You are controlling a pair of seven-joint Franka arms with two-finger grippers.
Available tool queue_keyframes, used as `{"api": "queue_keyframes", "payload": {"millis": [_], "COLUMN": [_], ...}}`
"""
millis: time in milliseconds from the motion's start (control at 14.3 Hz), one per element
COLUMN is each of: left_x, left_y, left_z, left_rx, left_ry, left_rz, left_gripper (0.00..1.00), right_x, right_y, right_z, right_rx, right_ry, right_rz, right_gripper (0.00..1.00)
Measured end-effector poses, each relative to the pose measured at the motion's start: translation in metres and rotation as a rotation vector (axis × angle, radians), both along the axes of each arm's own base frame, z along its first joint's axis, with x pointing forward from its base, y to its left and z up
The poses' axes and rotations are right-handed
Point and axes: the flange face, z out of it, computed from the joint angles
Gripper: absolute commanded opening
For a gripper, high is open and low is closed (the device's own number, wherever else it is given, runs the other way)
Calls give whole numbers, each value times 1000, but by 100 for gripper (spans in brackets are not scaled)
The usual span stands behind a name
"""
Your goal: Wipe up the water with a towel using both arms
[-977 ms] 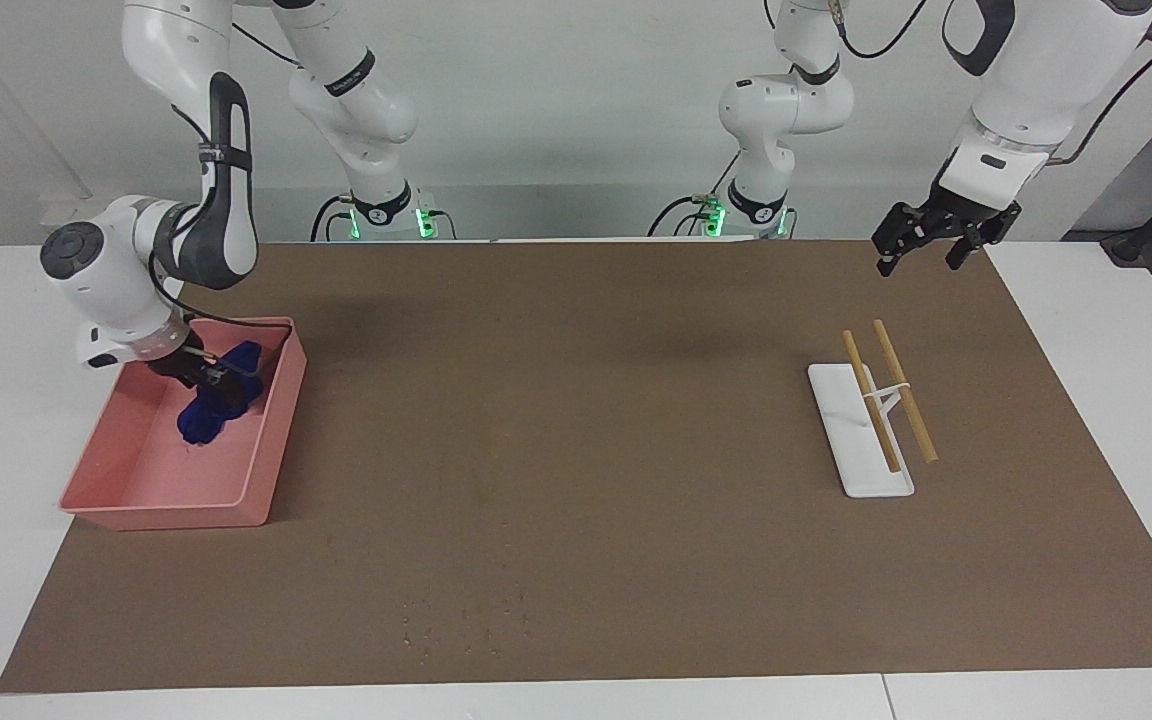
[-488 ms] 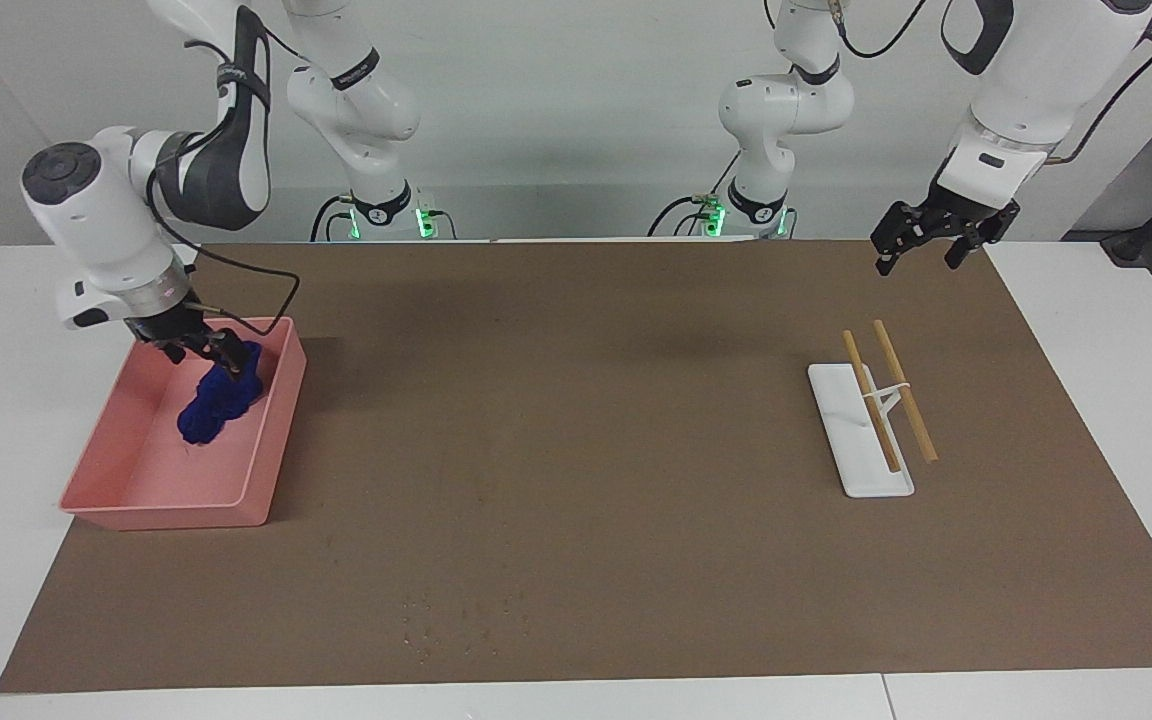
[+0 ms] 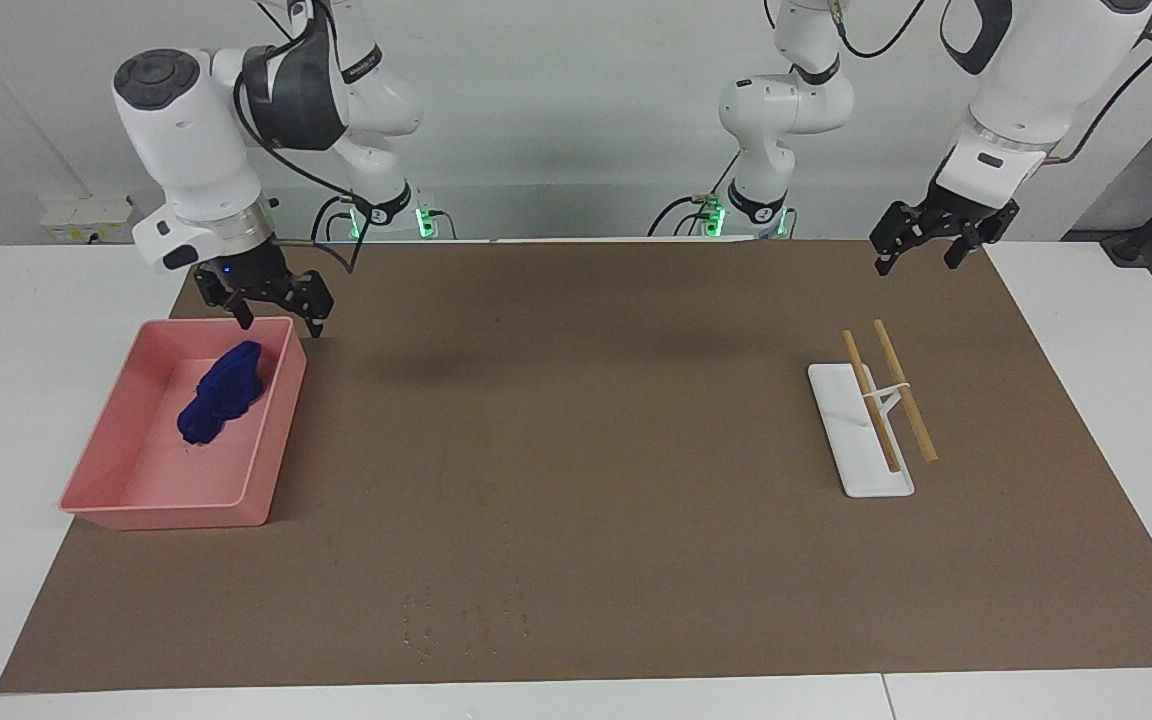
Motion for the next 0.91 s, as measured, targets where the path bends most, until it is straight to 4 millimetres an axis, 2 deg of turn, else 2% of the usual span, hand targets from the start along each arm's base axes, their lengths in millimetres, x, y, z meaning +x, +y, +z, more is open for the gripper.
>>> {"api": "queue_keyframes", "payload": {"millis": [209, 419, 628, 907], "left_x": [0, 0, 0, 0], "left_y": [-1, -1, -5, -6], "left_z": [0, 0, 0, 0], "left_rx": [0, 0, 0, 1], "left_ry": [0, 0, -1, -1], "left_rz": [-1, -2, -10, -12], "left_gripper": [100, 100, 100, 100], "right_x": [-2, -4, -7, -6], "right_y": [27, 29, 22, 13], "right_z": [56, 90, 102, 97], "right_rx": [12, 24, 23, 20], "right_ry": [-16, -32, -17, 16], "right_rz": [3, 0, -12, -29], "right_gripper": [100, 100, 100, 100]}}
